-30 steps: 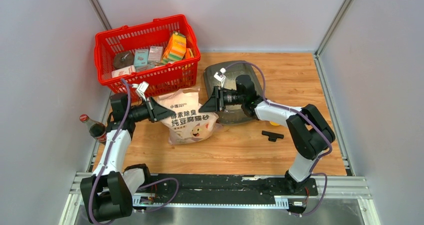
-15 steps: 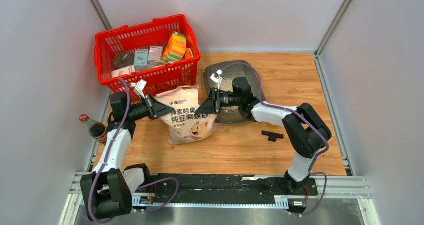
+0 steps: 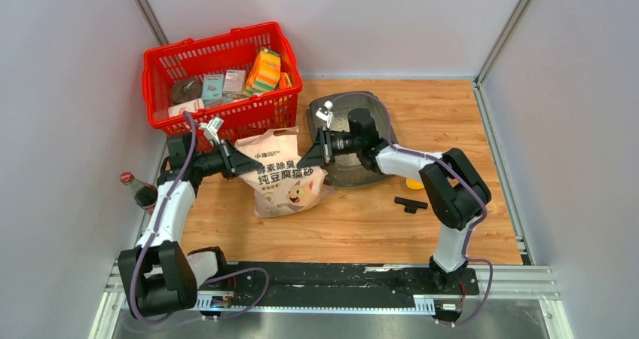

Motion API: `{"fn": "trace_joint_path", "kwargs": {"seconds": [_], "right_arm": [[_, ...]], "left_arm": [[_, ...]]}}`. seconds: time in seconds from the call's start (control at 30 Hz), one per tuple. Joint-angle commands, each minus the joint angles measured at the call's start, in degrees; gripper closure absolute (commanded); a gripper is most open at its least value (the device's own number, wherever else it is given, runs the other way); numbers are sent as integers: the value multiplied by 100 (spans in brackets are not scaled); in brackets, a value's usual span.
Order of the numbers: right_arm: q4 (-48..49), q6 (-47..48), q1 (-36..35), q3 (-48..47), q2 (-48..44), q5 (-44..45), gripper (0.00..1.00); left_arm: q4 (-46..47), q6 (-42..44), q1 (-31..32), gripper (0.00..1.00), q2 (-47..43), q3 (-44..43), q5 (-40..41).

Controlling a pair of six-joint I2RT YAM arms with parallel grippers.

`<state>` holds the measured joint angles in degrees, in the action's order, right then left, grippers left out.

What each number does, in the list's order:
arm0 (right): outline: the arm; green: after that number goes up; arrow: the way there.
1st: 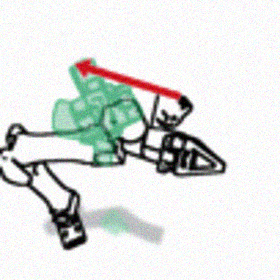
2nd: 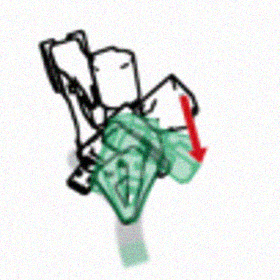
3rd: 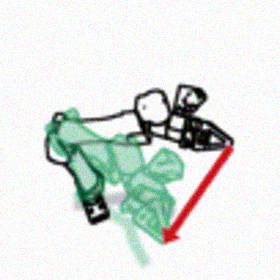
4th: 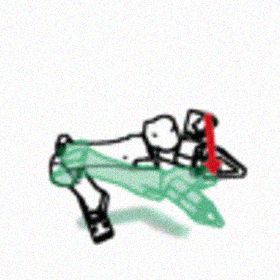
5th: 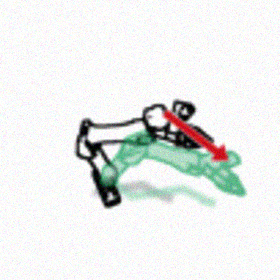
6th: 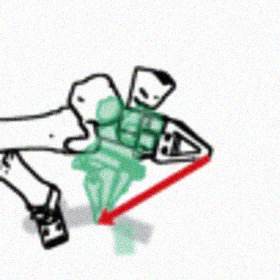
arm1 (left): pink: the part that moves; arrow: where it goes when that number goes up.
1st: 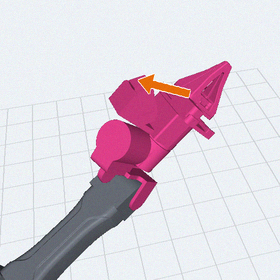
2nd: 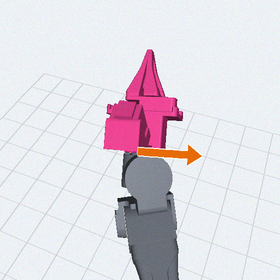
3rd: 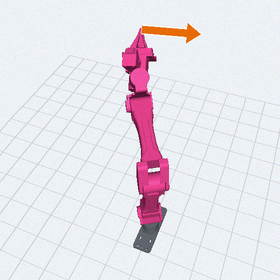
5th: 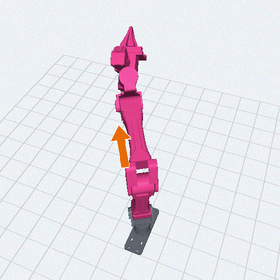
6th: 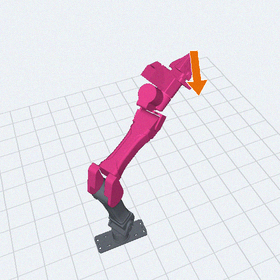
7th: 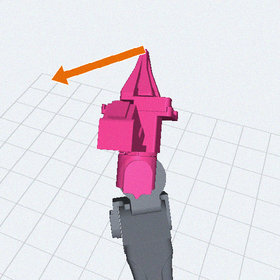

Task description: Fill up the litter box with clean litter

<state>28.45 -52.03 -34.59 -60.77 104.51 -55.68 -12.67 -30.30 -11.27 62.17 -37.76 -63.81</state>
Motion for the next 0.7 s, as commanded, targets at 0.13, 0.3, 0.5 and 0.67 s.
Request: {"fn": "trace_joint_path", "kwargs": {"seconds": [0.13, 0.3, 0.5, 0.67], "right_arm": [[-814, -1325, 356, -1700, 867, -1989, 100], [-1814, -1401, 418, -1893, 984, -1929, 100], [-2652, -1211, 462, -1746, 791, -1753, 100], [-3266, -1116, 462, -1710, 694, -1727, 100]], "left_arm": [[-2512, 140, -60, 100, 506, -918, -351], [-2730, -327, -77, 100, 340, -716, -18], [-3205, -485, -350, 100, 497, -575, 439], [-3085, -959, -403, 85, 814, -557, 378]]}}
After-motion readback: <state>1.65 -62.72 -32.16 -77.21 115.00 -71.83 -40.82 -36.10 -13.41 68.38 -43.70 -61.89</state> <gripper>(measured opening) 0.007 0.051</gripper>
